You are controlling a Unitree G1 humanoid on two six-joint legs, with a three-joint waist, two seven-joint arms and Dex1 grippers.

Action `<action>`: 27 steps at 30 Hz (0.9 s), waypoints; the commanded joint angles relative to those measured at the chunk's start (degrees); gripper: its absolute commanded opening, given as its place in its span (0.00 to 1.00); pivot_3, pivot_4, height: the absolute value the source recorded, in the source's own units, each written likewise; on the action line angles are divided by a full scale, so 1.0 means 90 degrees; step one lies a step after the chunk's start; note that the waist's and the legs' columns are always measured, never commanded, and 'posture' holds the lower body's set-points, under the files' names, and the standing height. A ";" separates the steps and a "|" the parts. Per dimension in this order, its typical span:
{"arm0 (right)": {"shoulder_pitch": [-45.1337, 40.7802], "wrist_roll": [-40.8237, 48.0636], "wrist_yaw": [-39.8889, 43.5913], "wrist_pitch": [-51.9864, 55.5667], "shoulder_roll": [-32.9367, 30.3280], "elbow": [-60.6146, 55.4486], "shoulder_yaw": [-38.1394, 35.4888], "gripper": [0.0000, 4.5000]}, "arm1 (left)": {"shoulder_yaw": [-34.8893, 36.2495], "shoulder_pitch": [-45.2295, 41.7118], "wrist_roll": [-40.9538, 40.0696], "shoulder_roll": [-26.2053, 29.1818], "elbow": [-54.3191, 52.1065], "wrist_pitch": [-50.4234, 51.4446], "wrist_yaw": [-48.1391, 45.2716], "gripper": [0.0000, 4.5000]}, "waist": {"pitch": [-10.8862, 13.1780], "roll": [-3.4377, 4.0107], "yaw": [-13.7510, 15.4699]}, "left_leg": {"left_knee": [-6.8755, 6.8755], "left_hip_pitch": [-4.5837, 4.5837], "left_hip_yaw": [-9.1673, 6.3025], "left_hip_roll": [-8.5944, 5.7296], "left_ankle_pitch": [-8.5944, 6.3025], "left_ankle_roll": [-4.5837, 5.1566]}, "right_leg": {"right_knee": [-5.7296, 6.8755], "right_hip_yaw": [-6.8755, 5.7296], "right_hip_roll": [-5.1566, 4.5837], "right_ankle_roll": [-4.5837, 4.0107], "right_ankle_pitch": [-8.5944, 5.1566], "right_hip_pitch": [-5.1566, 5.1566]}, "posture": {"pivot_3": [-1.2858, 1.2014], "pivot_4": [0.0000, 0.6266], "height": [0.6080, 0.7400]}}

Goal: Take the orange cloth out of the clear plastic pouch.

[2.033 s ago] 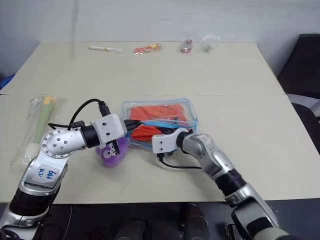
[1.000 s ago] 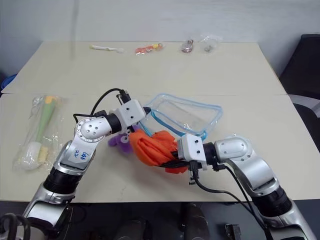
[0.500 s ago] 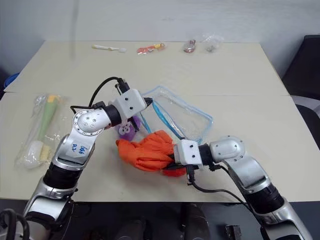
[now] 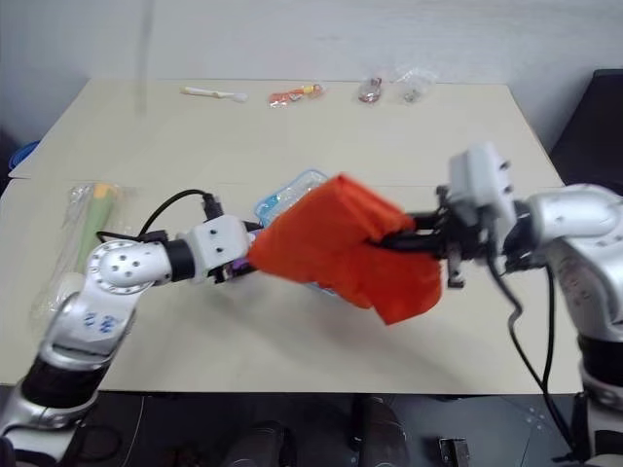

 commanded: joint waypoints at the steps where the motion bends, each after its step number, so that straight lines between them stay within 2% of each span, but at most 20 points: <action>1: -0.0218 -0.0801 -0.0116 -0.0817 -0.0340 0.1025 -0.0319 0.00 | 0.1097 -0.0108 -0.1391 0.0181 -0.0506 0.1207 -0.0606 0.93 | 0.0000 0.0000 0.0016 | 0.0000 -0.0001 -0.0001 -0.0001 0.0000 0.0000 | 0.0000 0.0000 -0.0001 0.0000 0.0000 0.0000 | 0.52 0.24 1.00; 3: -0.0301 -0.1587 -0.0233 -0.1688 -0.0477 0.1823 -0.0220 0.00 | 0.1776 -0.0295 -0.2369 0.0261 -0.0488 0.1990 -0.0947 0.93 | 0.0001 -0.0002 0.0009 | 0.0000 -0.0002 -0.0001 -0.0001 0.0000 0.0001 | -0.0003 0.0000 -0.0002 0.0000 0.0000 0.0002 | 0.52 0.24 1.00; 6: -0.0260 -0.3149 -0.0640 -0.3744 -0.0804 0.3076 0.0113 0.00 | 0.2652 -0.0715 -0.3683 0.0385 -0.0137 0.3015 -0.1231 0.93 | 0.0002 0.0000 -0.0006 | 0.0000 -0.0004 0.0001 -0.0003 0.0000 0.0001 | -0.0003 -0.0002 -0.0004 0.0001 0.0000 0.0000 | 0.52 0.24 1.00; 9: 0.0011 -0.4245 -0.1583 -0.5819 -0.0913 0.4028 0.0070 0.00 | 0.2955 -0.0831 -0.4377 0.0477 0.0023 0.3487 -0.1191 0.93 | 0.0003 0.0005 -0.0041 | -0.0008 -0.0001 0.0003 -0.0003 0.0000 -0.0001 | -0.0004 -0.0002 -0.0003 0.0001 0.0000 0.0000 | 0.52 0.24 1.00; 11: 0.0525 -0.5131 -0.2563 -0.7298 -0.0980 0.4434 0.0033 0.00 | 0.3003 -0.0766 -0.4674 0.0401 -0.0070 0.3524 -0.1048 0.93 | 0.0003 0.0005 -0.0065 | -0.0009 -0.0002 0.0003 -0.0002 0.0002 -0.0003 | -0.0003 -0.0001 -0.0004 0.0001 0.0000 -0.0001 | 0.52 0.24 1.00; 14: 0.1521 -0.6197 -0.3768 -0.8859 -0.0990 0.4831 0.0076 0.00 | 0.2996 -0.0519 -0.5111 0.0339 -0.0309 0.3474 -0.0963 0.93 | 0.0003 0.0005 -0.0093 | -0.0010 -0.0001 0.0001 0.0000 0.0004 -0.0009 | -0.0002 0.0001 -0.0007 0.0001 0.0000 0.0000 | 0.52 0.24 1.00; 17: 0.2220 -0.7113 -0.4825 -0.9589 -0.0961 0.5150 0.0219 0.00 | 0.2910 -0.0275 -0.5338 0.0354 -0.0471 0.3272 -0.0872 0.93 | 0.0003 0.0005 -0.0128 | -0.0013 -0.0002 0.0001 0.0001 0.0006 -0.0012 | 0.0000 0.0006 -0.0010 0.0000 -0.0001 0.0000 | 0.52 0.24 1.00; 19: 0.2316 -0.7743 -0.5460 -0.9940 -0.1060 0.5373 0.0392 0.00 | 0.2789 -0.0167 -0.5368 0.0478 -0.0480 0.3097 -0.0922 0.93 | 0.0003 0.0005 -0.0177 | -0.0012 -0.0004 0.0005 -0.0001 0.0006 -0.0013 | 0.0001 0.0013 -0.0011 0.0000 -0.0001 0.0001 | 0.52 0.24 1.00; 21: 0.2219 -0.7930 -0.5722 -0.9959 -0.1098 0.5719 0.0567 0.00 | 0.2678 -0.0051 -0.5283 0.0640 -0.0463 0.2778 -0.1049 0.93 | 0.0003 0.0006 -0.0241 | -0.0015 -0.0001 0.0016 0.0000 0.0008 -0.0017 | 0.0006 0.0029 -0.0006 0.0000 -0.0001 0.0010 | 0.52 0.24 1.00; 23: 0.2114 -0.7988 -0.5854 -1.0024 -0.1140 0.5952 0.0688 0.00 | 0.2615 0.0039 -0.5237 0.0743 -0.0406 0.2500 -0.1103 0.93 | 0.0002 0.0007 -0.0292 | -0.0026 0.0006 0.0021 0.0002 0.0014 -0.0027 | 0.0006 0.0064 -0.0001 -0.0003 -0.0002 0.0011 | 0.52 0.24 1.00; 25: 0.2021 -0.7673 -0.5523 -1.0045 -0.1217 0.6220 0.0816 0.00 | 0.2431 0.0242 -0.4939 0.0988 -0.0255 0.2032 -0.1340 0.93 | 0.0003 0.0007 -0.0340 | -0.0034 0.0007 0.0020 0.0005 0.0017 -0.0033 | 0.0007 0.0086 0.0006 -0.0007 -0.0005 0.0007 | 0.52 0.24 1.00; 27: 0.2022 -0.7231 -0.5094 -1.0050 -0.1294 0.6481 0.0893 0.15 | 0.2288 0.0463 -0.4747 0.1206 -0.0086 0.1656 -0.1608 0.93 | 0.0003 0.0010 -0.0348 | -0.0044 0.0011 0.0022 0.0005 0.0018 -0.0035 | 0.0003 0.0087 0.0012 -0.0010 -0.0006 0.0006 | 0.52 0.24 1.00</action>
